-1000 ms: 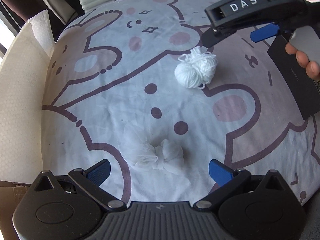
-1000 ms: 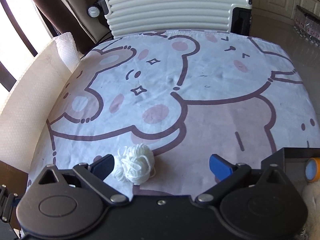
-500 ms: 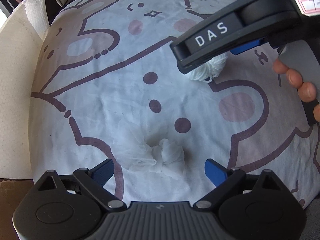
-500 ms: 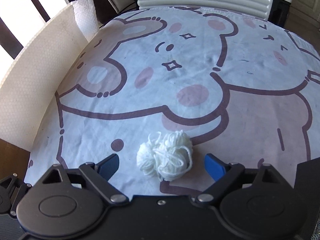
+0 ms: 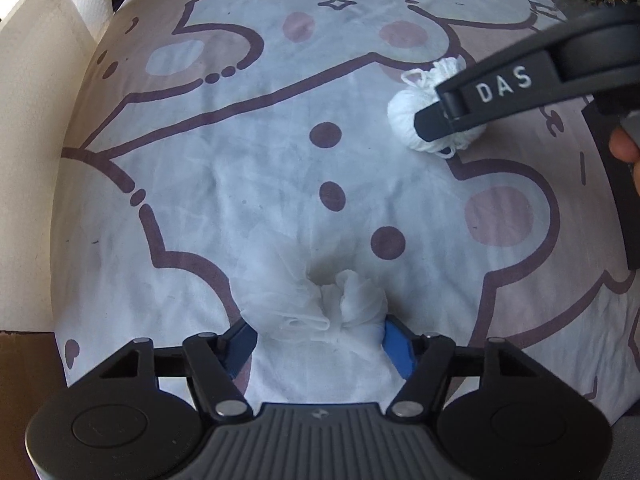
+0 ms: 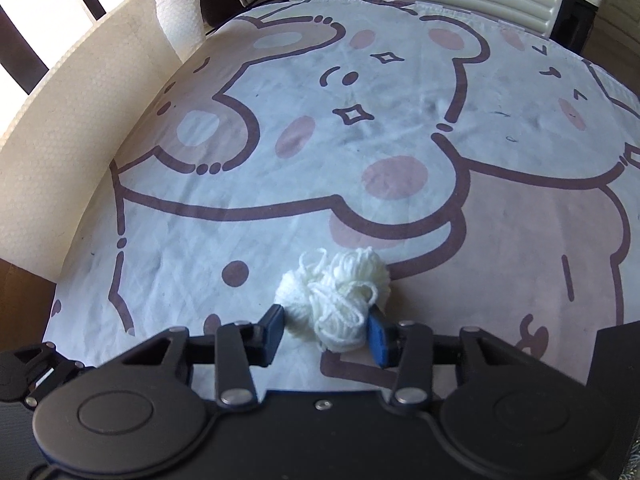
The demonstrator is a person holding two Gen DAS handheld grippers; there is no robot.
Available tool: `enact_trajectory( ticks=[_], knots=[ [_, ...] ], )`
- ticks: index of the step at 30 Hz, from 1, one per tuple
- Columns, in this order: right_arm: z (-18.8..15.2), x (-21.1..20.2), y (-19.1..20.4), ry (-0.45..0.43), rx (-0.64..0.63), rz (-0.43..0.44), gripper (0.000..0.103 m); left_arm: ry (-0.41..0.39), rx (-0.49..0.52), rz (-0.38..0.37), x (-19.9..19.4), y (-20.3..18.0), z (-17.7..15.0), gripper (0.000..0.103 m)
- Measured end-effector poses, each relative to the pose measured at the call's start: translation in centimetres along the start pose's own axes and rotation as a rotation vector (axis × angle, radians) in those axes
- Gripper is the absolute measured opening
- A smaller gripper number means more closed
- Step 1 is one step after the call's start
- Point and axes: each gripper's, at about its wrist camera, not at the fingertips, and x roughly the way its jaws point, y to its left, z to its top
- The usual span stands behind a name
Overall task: Organize objects
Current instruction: 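Close the right gripper on the white yarn ball while the left gripper lowers over the tissue, then lift the yarn ball with the right gripper while the left gripper grasps the white tissue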
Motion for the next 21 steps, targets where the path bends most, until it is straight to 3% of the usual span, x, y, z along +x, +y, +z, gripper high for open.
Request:
enact_trajectory(
  ticks=[5,10,13,15,21],
  knots=[
    [-0.1,-0.8,-0.4,-0.009,-0.001,0.003,0.023,-0.027,-0.034,-0.010,-0.8,0.4,0.0,0.067],
    [-0.5,-1.4,-0.7,-0.015,0.001,0.002,0.022,-0.061,-0.062,-0.019,-2.0,0.4,0.0,0.067],
    [-0.7,-1.6,-1.0,-0.039,0.025,0.008,0.040,-0.078,-0.080,-0.020,-2.5,0.6,-0.2,0.067],
    [-0.6,-1.6,-1.1,-0.059,0.043,0.001,0.061,-0.084,-0.094,-0.016,-2.6,1.0,-0.1,0.067],
    [-0.1,-0.1,-0.2,-0.056,0.026,-0.013,0.072,-0.104,-0.159,0.011,-3.0,2.4,0.1,0.067]
  ],
)
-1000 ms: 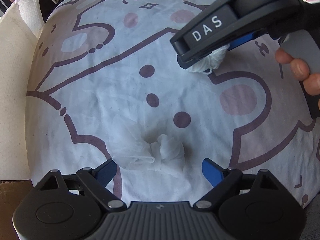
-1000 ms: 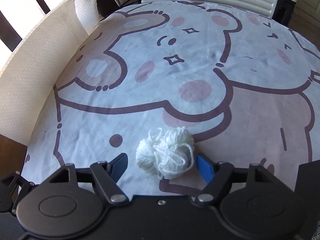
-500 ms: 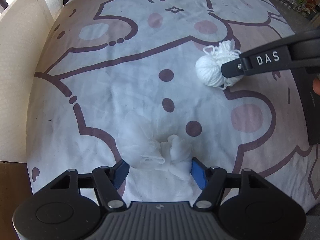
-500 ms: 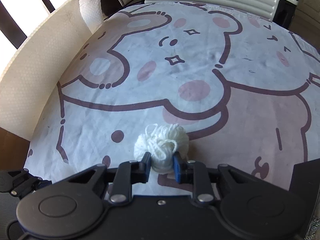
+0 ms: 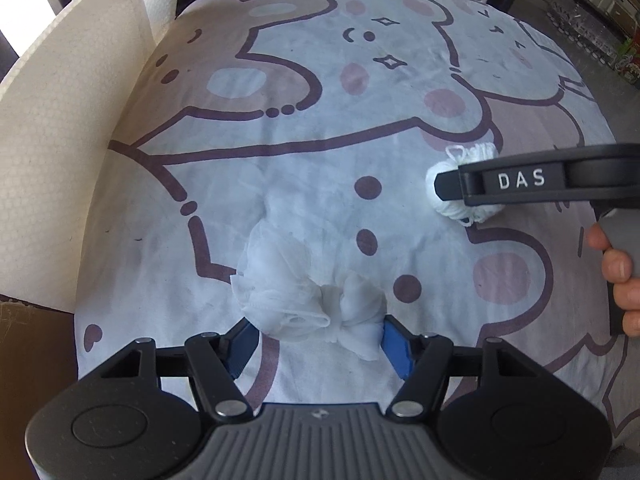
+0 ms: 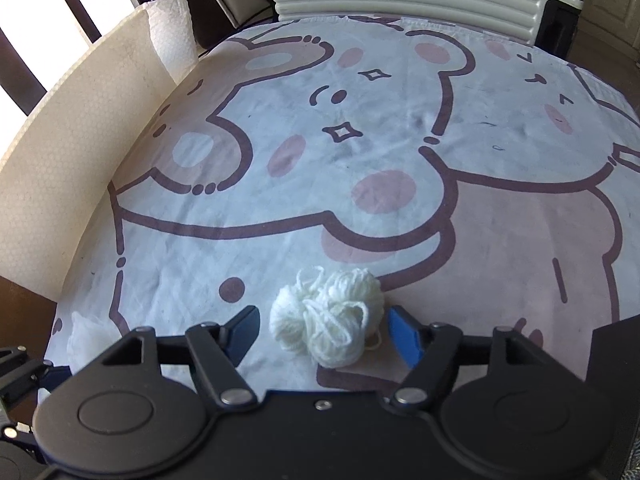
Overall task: Organize objects
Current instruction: 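Lift the yarn ball with the right gripper while the left gripper grasps the white tissue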
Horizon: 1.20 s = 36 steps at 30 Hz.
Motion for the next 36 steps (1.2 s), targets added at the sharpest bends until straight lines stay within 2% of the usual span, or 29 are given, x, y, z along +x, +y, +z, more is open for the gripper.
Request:
enact_trajectory(
  ticks=[6,7,9,15,24,36],
  knots=[
    [0.0,1.7,0.1,0.030,0.004,-0.027,0.072,-0.028,-0.070,0.020,-0.4,1.4,0.3,0.067],
    [0.0,1.8,0.1,0.035,0.004,-0.023,0.070,-0.032,-0.080,0.023,-0.4,1.6,0.4,0.067],
    [-0.1,1.9,-0.1,0.051,0.011,0.005,0.059,-0.040,-0.096,0.026,-0.5,1.8,0.5,0.067],
    [-0.1,0.6,-0.2,0.054,-0.001,0.014,0.053,-0.067,-0.135,0.032,-1.1,2.0,0.7,0.067],
    [-0.4,-3.9,-1.0,-0.022,-0.007,0.024,0.053,-0.134,-0.178,0.037,-3.4,1.5,1.0,0.067],
    [-1.7,-9.7,-3.4,-0.122,0.022,-0.005,0.053,-0.217,-0.145,0.026,-7.0,-1.6,1.4,0.067]
  ],
)
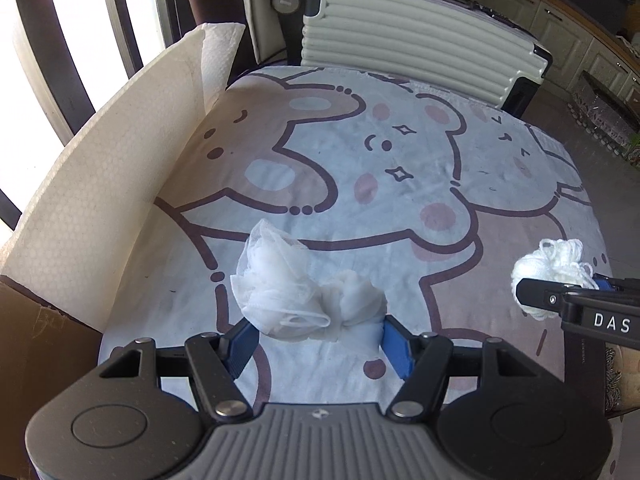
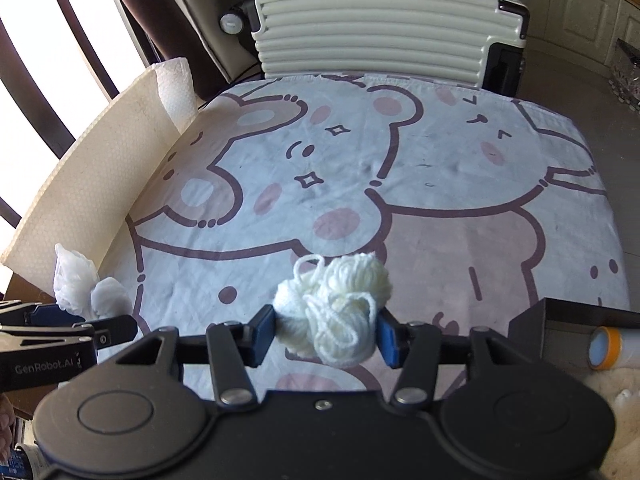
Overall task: Organize objects
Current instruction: 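Lift the yarn ball with the right gripper while the left gripper grasps the white tissue, then carry the tissue and yarn ball over the black box with both grippers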
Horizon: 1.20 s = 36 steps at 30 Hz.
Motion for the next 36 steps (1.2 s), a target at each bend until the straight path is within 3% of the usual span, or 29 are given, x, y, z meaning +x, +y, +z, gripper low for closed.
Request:
enact_trajectory(
  ticks=[21,36],
  knots=[
    [-1.3,-6.1,-3.2,-0.130,0.022,-0.027,0.053,-0.087,0.001,-0.007,-3.3,-3.6,0.4,0.067],
    [-3.5,-9.9,-9.2,-0.168,0.117,-0.092,0.053,-0.103,0.088,-0.068,-3.8,-10.1,-0.1,0.067]
  ],
)
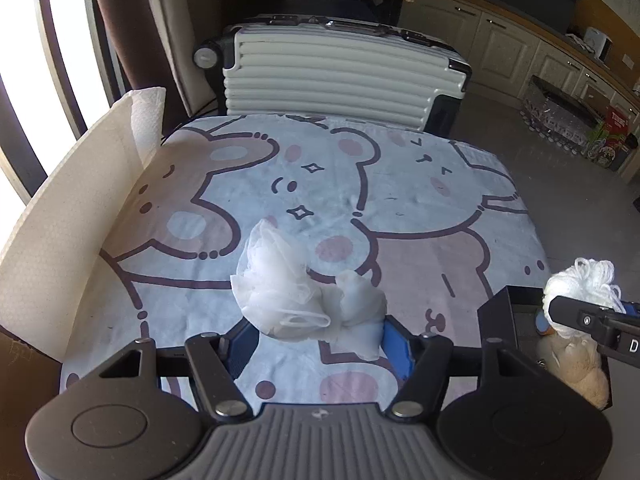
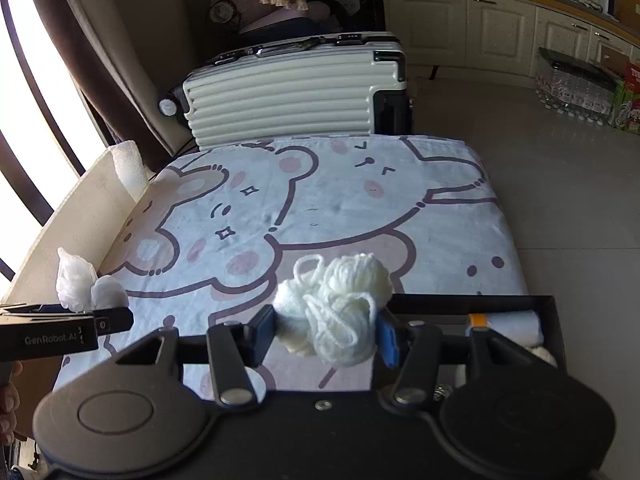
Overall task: Organize objects
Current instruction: 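Carry the tissue and yarn ball over the black box with both grippers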
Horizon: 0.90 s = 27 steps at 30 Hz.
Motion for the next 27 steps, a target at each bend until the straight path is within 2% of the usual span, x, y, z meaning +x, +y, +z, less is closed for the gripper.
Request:
enact_trajectory(
  ticks=[20,27],
  knots=[
    [-2.5,-4.9,-8.9,-0.039,0.112,-0.122,0.053,-0.013,0.118,-0.118,-0.7,-9.8,-0.3,0.067],
    [-3.1,-5.8,-10.7,-0.057,0.147,-0.131,0.053,-0.014,0.127,-0.152,-0.9,-11.8,-0.5,0.067]
  ],
)
